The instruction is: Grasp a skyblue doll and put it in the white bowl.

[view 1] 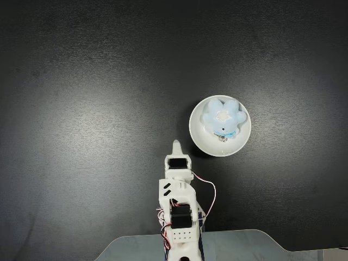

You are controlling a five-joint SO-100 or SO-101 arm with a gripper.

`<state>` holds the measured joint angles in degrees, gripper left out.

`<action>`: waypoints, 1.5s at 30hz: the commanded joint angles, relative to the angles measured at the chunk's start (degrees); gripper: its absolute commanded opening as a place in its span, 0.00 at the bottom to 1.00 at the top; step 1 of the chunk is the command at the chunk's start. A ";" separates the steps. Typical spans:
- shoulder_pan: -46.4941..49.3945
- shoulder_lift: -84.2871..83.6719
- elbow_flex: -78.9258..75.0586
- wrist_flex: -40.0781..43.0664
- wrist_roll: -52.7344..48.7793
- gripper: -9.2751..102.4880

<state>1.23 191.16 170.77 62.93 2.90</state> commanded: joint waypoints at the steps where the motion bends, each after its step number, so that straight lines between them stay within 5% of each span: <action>1: 2.46 0.18 -1.67 5.10 -0.09 0.13; 45: 2.72 0.18 -2.90 8.88 -0.09 0.13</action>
